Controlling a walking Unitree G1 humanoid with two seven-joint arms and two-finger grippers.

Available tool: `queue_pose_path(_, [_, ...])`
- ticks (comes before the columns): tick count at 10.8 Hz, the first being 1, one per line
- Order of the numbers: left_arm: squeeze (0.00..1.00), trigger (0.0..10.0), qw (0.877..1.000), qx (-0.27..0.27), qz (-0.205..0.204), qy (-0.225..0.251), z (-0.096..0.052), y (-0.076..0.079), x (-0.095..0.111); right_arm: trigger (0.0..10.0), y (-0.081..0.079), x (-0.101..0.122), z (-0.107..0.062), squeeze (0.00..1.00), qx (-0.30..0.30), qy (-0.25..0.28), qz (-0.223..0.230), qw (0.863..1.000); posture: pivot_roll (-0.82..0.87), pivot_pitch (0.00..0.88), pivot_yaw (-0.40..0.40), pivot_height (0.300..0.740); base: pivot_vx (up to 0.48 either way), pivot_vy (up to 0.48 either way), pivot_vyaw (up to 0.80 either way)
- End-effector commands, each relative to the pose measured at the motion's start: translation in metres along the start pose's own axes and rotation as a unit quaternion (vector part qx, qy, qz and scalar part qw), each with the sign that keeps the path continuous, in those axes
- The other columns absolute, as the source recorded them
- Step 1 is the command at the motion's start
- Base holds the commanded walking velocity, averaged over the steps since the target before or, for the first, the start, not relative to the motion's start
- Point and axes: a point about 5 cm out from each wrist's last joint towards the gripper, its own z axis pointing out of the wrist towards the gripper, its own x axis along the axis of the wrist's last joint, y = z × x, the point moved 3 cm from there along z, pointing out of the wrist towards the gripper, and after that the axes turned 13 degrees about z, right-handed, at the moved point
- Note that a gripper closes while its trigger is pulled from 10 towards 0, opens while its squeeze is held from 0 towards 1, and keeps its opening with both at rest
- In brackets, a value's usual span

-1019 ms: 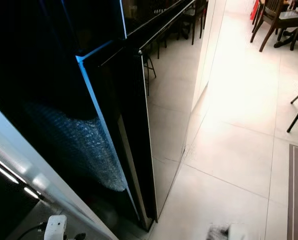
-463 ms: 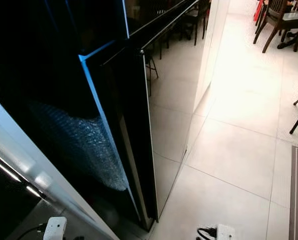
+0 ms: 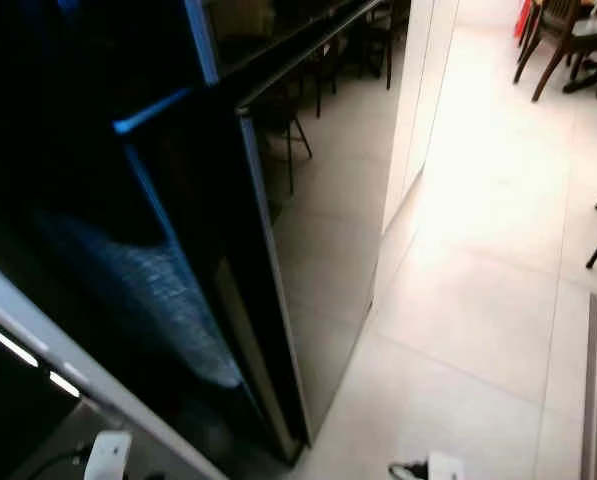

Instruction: Restocking fridge

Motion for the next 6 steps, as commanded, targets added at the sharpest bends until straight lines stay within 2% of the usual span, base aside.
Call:
queue_pose_path(1, [0.00, 10.0, 1.000, 0.001, 0.001, -0.017, -0.0017, -0.0023, -0.0087, 10.0, 0.0002, -0.0071, -0.0010, 0.00, -0.003, -0.004, 0.009, 1.000, -0.13, 0.000, 0.083, 0.740, 0.000, -0.480, 0.00])
queue_pose_path(6, [0.00, 10.0, 1.000, 0.001, 0.002, -0.016, -0.0012, -0.0020, -0.0071, 10.0, 0.0021, -0.0057, -0.0007, 0.00, -0.029, 0.019, 0.080, 0.996, -0.13, 0.000, 0.085, 0.740, 0.000, -0.480, 0.00])
